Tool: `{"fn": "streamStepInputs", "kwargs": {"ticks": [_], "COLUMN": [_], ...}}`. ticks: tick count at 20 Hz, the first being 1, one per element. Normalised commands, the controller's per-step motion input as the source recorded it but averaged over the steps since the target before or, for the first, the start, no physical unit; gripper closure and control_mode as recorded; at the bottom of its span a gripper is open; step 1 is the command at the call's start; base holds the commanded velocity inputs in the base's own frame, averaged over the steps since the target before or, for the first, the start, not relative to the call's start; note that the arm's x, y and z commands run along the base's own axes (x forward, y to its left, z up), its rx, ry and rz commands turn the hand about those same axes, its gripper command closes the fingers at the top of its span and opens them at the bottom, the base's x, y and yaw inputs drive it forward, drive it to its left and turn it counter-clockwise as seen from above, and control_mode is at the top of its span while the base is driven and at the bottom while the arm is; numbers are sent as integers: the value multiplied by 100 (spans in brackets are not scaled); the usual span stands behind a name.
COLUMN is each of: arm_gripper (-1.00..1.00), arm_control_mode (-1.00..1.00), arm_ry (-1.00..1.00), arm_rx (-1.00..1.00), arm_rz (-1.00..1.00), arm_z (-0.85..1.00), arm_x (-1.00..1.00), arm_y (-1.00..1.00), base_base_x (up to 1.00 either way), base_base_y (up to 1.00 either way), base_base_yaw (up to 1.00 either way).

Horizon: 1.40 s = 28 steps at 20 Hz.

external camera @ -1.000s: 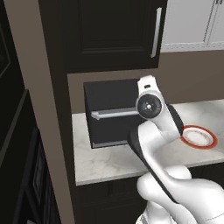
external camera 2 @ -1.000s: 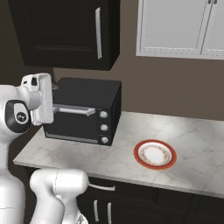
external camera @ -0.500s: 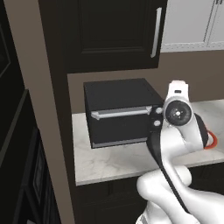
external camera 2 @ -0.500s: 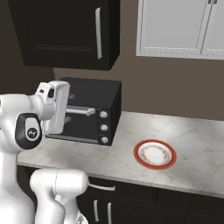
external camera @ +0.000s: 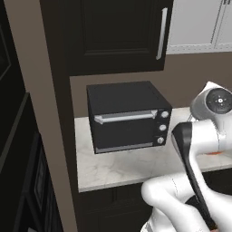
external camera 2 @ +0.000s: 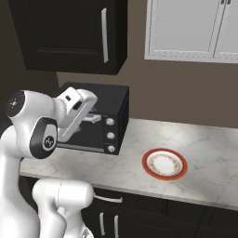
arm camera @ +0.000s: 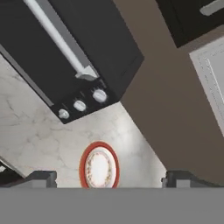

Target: Pick up the bagel from the plate, place it on the toaster oven rack, close the door, and set the timer.

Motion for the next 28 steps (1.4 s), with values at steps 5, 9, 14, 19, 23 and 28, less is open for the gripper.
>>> {"fn": "streamStepInputs", "kwargs": {"ticks": [5,9,14,19,23,28], "arm_gripper": [-100,-100,-100,-100,-100,-100], "arm_control_mode": [-100,-100,-100,-100,-100,-100], "arm_ry": [0,0,0,1,0,0], "arm_rx": [42,41,36,28,25,21], "arm_rz": [-14,-18,-22,-22,-21,-17], "arm_z": [0,-1,-12,-32,-45,-39], "arm_x": [-13,-4,0,0,0,0], "arm_y": [-22,-4,0,0,0,1], "base_base_x": [0,0,0,0,0,0], "base_base_y": [0,0,0,0,0,0], "base_base_yaw": [0,0,0,0,0,0]}}
